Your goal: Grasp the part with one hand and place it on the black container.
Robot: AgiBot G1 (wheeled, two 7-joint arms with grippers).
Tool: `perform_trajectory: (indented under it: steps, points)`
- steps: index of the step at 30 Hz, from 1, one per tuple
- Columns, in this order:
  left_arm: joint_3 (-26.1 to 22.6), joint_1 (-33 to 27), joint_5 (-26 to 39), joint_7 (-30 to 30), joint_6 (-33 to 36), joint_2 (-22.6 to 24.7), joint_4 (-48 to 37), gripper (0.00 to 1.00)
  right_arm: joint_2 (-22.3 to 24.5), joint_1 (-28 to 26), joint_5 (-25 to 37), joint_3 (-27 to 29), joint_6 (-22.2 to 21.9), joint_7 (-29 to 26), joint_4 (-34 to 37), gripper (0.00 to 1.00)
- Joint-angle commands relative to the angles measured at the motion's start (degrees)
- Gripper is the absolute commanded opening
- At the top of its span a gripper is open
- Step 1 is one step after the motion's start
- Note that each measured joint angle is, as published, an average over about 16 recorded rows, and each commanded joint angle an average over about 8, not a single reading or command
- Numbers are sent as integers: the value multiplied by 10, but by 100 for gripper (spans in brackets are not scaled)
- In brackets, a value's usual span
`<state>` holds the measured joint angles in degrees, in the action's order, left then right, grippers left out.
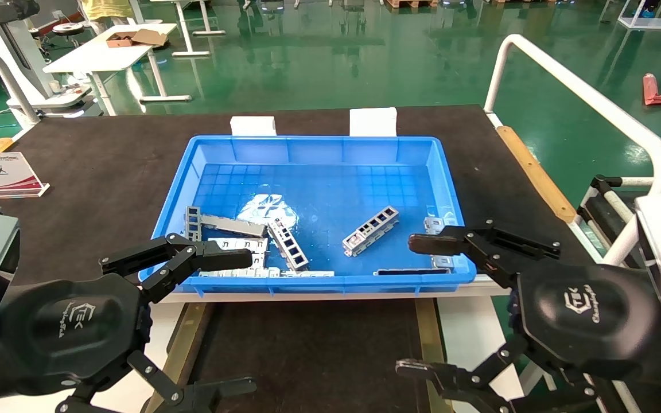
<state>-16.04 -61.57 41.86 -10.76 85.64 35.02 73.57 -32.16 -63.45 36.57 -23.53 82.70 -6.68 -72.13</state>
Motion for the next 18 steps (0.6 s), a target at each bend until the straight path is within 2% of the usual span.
perform_trajectory:
  steps: [1, 18]
  points:
    - [0, 0, 0, 0, 0, 0, 0, 100, 0, 0, 0, 0, 0, 0, 0, 100]
    - [0, 0, 0, 0, 0, 0, 0, 100, 0, 0, 0, 0, 0, 0, 0, 100]
